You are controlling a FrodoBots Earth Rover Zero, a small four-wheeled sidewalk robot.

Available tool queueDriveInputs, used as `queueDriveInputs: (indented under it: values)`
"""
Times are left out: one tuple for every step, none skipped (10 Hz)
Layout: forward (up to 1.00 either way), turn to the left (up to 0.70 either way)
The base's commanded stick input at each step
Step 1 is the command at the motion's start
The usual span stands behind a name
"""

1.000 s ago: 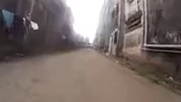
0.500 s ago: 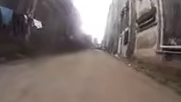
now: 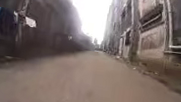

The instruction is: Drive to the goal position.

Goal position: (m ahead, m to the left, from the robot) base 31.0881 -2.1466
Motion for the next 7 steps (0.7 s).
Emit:
queueDriveInputs:
  values:
    - [1.0, 0.01]
    - [1.0, 0.01]
    - [1.0, 0.01]
    - [1.0, 0.01]
    - [1.0, 0.01]
    - [1.0, 0.01]
    - [1.0, 0.01]
